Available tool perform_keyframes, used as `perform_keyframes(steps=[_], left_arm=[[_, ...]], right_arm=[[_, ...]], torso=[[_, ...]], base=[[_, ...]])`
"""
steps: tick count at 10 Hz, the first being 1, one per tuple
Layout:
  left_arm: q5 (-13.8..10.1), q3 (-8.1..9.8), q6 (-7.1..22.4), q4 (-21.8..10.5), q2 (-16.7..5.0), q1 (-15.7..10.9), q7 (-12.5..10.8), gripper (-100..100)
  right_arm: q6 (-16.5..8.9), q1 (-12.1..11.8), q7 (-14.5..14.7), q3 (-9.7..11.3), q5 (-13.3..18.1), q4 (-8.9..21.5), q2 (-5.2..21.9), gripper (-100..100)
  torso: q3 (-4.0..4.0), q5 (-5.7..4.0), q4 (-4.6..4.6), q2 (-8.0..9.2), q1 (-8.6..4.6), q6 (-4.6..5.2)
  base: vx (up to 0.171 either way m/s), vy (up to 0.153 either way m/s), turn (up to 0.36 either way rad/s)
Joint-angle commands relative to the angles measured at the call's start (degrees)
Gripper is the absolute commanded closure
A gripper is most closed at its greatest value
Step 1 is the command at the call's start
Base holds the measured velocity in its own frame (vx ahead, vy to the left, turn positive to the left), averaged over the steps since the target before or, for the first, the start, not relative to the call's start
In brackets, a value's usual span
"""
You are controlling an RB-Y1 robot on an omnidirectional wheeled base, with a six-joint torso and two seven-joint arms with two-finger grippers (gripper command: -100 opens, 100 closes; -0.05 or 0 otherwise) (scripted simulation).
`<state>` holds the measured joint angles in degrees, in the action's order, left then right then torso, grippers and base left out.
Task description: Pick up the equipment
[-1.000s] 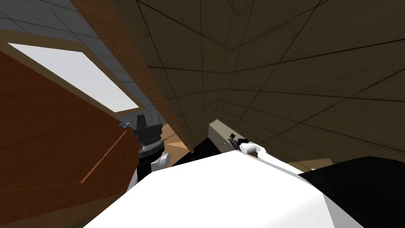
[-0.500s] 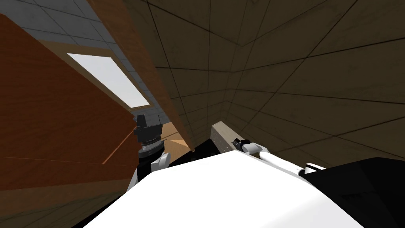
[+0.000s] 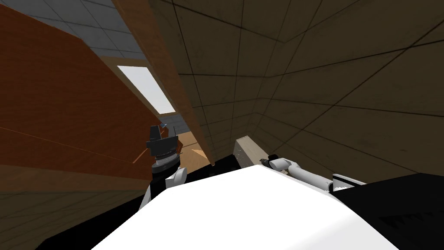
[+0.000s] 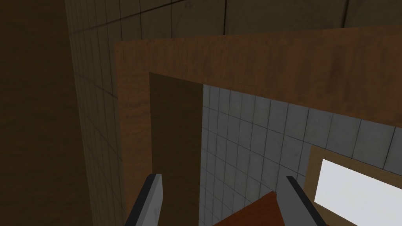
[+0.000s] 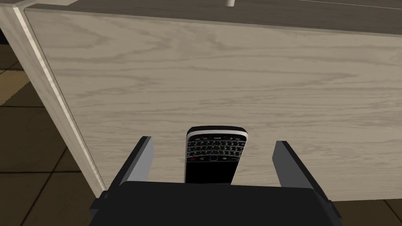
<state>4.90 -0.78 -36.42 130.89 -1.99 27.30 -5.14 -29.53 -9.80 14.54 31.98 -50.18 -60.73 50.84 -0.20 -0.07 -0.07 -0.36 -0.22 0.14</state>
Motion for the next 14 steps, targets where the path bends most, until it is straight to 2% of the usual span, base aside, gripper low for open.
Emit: perform_keyframes(steps=[1,4,5,6,7,10,11,12,14], left_arm=[[0.00,0.00,0.00,0.00,0.00,0.00,0.00,0],[0.00,0.00,0.00,0.00,0.00,-0.01,0.00,0],[0.00,0.00,0.00,0.00,0.00,-0.01,0.00,0],[0.00,0.00,0.00,0.00,0.00,0.00,0.00,0],[0.00,0.00,0.00,0.00,0.00,0.00,0.00,0],[0.00,0.00,0.00,0.00,0.00,0.00,0.00,0],[0.00,0.00,0.00,0.00,0.00,0.00,0.00,0],[0.00,0.00,0.00,0.00,0.00,0.00,0.00,0],[0.00,-0.01,0.00,0.00,0.01,0.00,0.00,0]], right_arm=[[-0.01,0.26,-0.20,1.32,-0.23,1.71,0.29,-100],[0.09,1.39,0.07,4.91,-2.12,6.37,0.92,-100],[0.32,1.77,0.78,4.41,-2.26,6.58,0.36,-100],[0.30,1.84,0.81,4.52,-2.35,6.72,0.40,0],[0.94,1.84,0.64,3.94,-0.93,8.03,-1.25,-100],[2.20,1.86,0.30,2.82,1.91,10.66,-4.56,-100],[1.80,1.99,0.40,3.07,1.29,10.13,-3.88,-100],[1.87,2.01,0.36,3.03,1.40,10.23,-3.99,100],[1.82,1.96,0.28,3.00,1.34,10.27,-3.97,100]], torso=[[0.00,0.00,0.00,0.00,0.00,0.00],[0.01,-0.01,0.01,0.00,-0.07,-0.04],[-0.01,-0.01,0.00,-0.03,-0.09,-0.05],[0.02,0.01,0.01,0.03,0.07,0.01],[0.05,0.04,0.02,0.08,0.20,0.01],[0.06,0.01,0.02,0.11,0.08,0.01],[0.07,0.01,0.03,0.11,0.07,0.01],[0.07,0.04,0.03,0.11,0.16,0.01],[0.07,0.04,0.04,0.11,0.25,-0.06]], base=[[0.022,-0.043,0.129],[0.032,-0.079,0.244],[0.017,-0.043,0.059],[0.003,-0.009,-0.008],[0.006,-0.028,0.020],[0.006,-0.053,0.025],[0.002,-0.024,0.008],[-0.003,-0.006,-0.014],[0.000,0.000,0.000]])
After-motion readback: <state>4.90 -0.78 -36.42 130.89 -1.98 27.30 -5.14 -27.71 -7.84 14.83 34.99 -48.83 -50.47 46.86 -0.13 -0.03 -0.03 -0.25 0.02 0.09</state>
